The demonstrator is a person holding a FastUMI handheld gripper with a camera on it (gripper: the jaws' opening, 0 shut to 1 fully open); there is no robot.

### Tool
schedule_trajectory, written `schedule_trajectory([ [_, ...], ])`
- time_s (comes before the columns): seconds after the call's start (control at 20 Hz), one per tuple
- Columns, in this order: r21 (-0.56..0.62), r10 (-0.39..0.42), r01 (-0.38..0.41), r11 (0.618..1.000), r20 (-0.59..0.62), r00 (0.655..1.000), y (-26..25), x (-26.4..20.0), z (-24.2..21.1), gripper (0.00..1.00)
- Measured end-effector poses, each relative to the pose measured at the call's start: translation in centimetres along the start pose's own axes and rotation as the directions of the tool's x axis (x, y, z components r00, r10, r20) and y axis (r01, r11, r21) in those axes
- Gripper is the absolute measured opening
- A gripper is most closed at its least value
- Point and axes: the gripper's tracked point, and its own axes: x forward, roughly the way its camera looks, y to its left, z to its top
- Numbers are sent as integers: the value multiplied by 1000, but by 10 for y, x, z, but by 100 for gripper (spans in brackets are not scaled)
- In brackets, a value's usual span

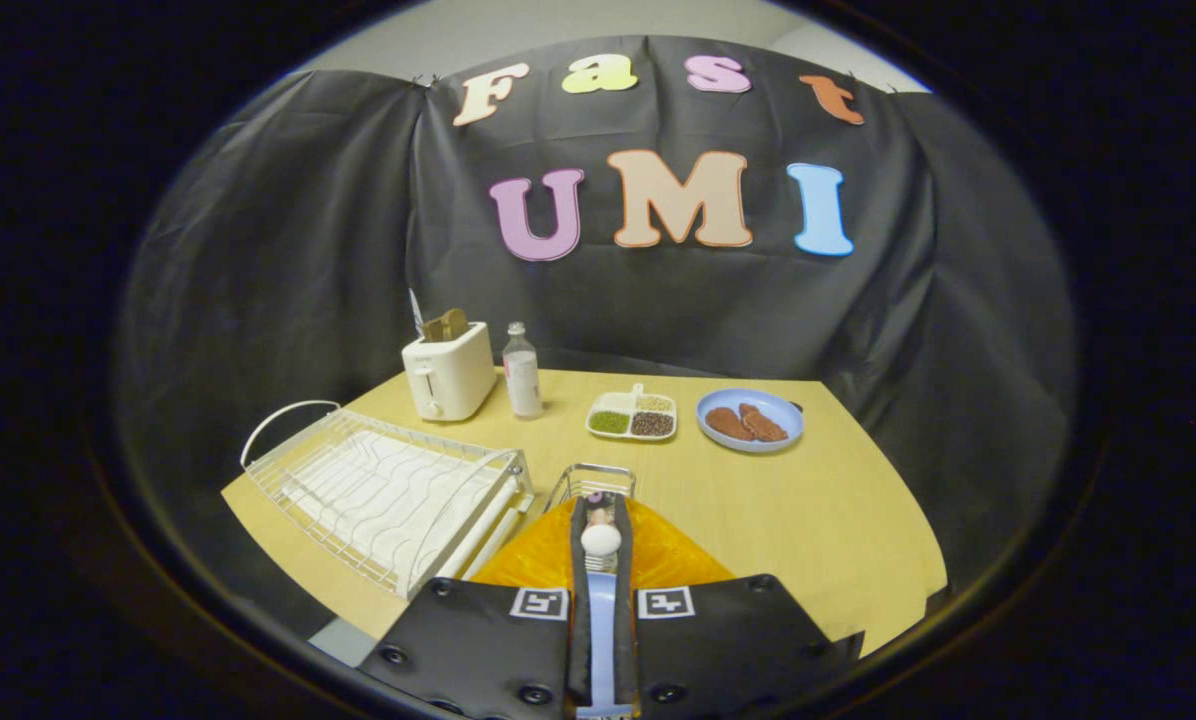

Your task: Take the plate from the dish rack, then take the spoon from the basket and place it into the plate.

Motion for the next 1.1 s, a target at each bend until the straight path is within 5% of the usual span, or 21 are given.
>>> schedule_trajectory([
  [0.5, 91, -104, 103, 991, 9, 995, 3, -52, -25, 11],
  [1.1, 172, -152, 166, 971, -90, 984, 16, -54, -105, 11],
])
